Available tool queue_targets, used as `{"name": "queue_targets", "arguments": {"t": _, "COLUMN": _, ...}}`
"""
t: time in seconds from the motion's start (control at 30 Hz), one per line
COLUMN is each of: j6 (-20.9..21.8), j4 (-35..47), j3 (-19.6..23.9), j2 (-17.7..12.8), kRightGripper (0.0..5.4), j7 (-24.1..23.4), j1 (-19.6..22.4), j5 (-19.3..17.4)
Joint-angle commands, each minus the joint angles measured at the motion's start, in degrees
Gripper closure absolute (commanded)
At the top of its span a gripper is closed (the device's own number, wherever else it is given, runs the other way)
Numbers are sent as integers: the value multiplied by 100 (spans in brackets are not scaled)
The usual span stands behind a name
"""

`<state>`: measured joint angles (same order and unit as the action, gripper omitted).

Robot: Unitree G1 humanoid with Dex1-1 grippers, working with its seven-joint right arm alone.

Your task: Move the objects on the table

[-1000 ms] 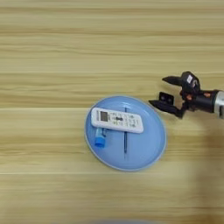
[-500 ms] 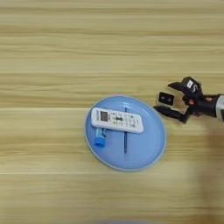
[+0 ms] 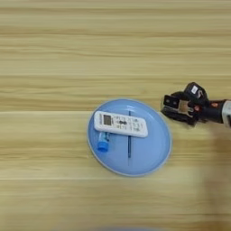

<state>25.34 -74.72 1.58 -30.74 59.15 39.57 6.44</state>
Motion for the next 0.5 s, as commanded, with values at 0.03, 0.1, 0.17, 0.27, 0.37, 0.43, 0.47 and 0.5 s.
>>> {"name": "queue_targets", "arguments": {"t": 0.03, "j6": -35, "j4": 206, "j3": 2, "j2": -202, "kRightGripper": 245, "j7": -144, "j1": 431, "j5": -9}}
{"name": "queue_targets", "arguments": {"t": 0.1, "j6": -33, "j4": 206, "j3": 5, "j2": -197, "kRightGripper": 280, "j7": -133, "j1": 423, "j5": -7}}
{"name": "queue_targets", "arguments": {"t": 0.17, "j6": -27, "j4": 199, "j3": 6, "j2": -190, "kRightGripper": 287, "j7": -132, "j1": 414, "j5": -4}}
{"name": "queue_targets", "arguments": {"t": 0.27, "j6": -22, "j4": 192, "j3": 10, "j2": -178, "kRightGripper": 288, "j7": -130, "j1": 408, "j5": -8}}
{"name": "queue_targets", "arguments": {"t": 0.37, "j6": -7, "j4": 196, "j3": 72, "j2": -136, "kRightGripper": 288, "j7": -132, "j1": 432, "j5": -80}}
{"name": "queue_targets", "arguments": {"t": 0.43, "j6": -5, "j4": 217, "j3": 165, "j2": -98, "kRightGripper": 288, "j7": -94, "j1": 482, "j5": -192}}
{"name": "queue_targets", "arguments": {"t": 0.47, "j6": 1, "j4": 230, "j3": 205, "j2": -79, "kRightGripper": 289, "j7": -97, "j1": 511, "j5": -235}}
{"name": "queue_targets", "arguments": {"t": 0.5, "j6": -1, "j4": 244, "j3": 259, "j2": -53, "kRightGripper": 290, "j7": -105, "j1": 550, "j5": -288}}
